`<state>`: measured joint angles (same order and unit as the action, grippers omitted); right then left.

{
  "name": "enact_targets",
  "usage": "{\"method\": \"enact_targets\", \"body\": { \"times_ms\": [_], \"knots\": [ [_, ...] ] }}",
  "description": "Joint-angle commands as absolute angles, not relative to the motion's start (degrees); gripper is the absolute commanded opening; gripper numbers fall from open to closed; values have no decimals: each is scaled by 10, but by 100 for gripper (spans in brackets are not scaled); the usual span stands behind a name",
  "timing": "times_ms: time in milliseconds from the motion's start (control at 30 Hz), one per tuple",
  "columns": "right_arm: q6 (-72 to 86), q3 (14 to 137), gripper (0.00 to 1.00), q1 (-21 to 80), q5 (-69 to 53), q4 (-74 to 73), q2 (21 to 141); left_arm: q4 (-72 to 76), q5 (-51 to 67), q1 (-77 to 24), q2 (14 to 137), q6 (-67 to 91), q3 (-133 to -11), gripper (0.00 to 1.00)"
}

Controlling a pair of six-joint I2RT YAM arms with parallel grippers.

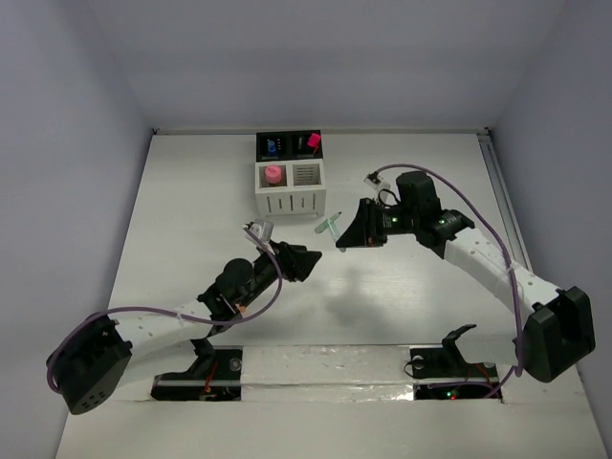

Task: Sort the stationery into containers
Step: Close the pen cap on the pen.

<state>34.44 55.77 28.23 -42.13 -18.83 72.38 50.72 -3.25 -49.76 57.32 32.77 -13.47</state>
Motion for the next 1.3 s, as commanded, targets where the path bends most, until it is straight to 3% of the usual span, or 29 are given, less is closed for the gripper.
{"method": "enact_targets", "body": {
  "times_ms": [0,167,533,967,1067,1267],
  "knots": [
    [365,581,0,287,-465,-171,710,574,-38,-505,579,293,-147,53],
    [370,577,0,287,-490,-176,714,616,-61,-512,604,265,-161,51],
    [370,570,0,287,-515,-184,720,636,-106,-523,613,234,-169,59],
    [381,550,0,287,-525,-169,720,652,-85,-533,625,230,-181,54],
    [382,545,0,287,-525,-165,717,651,-83,-533,624,229,-183,50],
    [388,543,0,287,-527,-157,720,650,-76,-539,628,228,-185,27]
  ]
}}
